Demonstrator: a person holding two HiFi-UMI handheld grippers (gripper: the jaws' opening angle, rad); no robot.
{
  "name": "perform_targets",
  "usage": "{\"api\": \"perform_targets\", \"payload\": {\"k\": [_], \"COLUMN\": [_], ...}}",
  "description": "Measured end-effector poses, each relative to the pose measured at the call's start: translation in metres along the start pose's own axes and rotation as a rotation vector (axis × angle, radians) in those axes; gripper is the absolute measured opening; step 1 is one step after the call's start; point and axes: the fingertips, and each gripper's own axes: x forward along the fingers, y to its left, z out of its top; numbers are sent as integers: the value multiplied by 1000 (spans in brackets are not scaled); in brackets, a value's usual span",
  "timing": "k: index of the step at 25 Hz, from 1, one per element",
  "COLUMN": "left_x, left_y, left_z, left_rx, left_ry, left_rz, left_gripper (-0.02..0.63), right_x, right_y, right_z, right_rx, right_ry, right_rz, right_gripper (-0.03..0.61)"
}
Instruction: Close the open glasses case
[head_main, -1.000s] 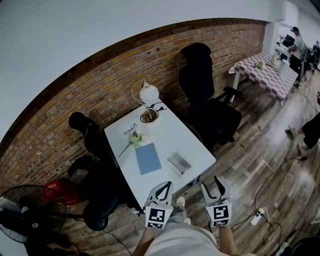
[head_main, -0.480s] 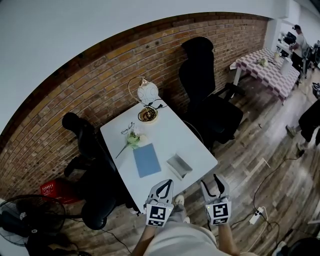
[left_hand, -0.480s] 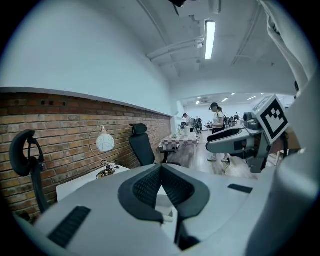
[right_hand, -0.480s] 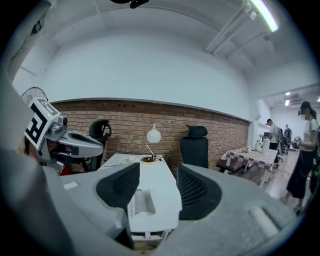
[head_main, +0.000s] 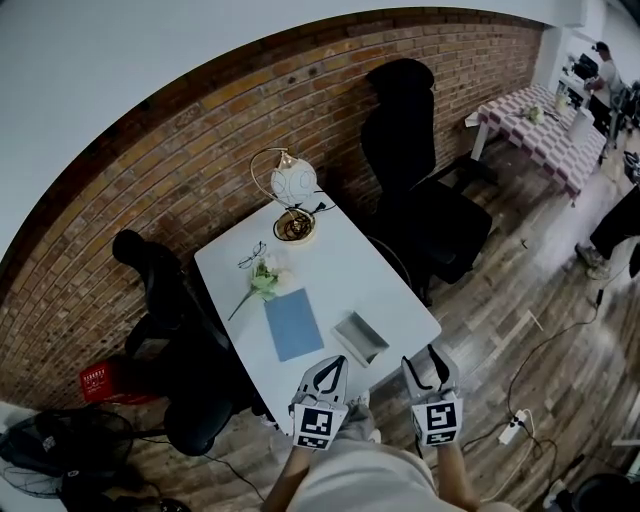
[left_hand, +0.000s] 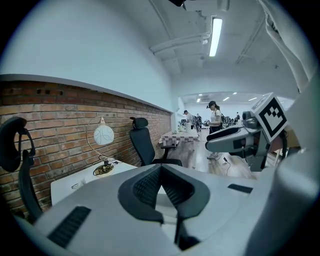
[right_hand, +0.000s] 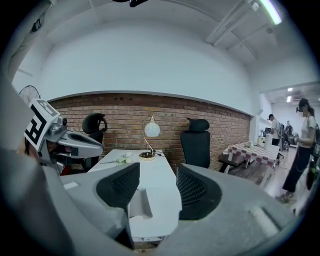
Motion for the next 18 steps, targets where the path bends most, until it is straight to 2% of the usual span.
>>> {"api": "perform_targets", "payload": {"k": [18], "left_x": [66], "left_y": [23], "left_z": [-31], "left_rx": [-30], "left_ry": [87], "left_rz": [-101], "left_gripper": [3], "right_x": [61], "right_y": [-17], "right_z": [-24], "right_rx": [43], "right_ry": [126], "right_rz": [-22], "right_gripper": [230]}}
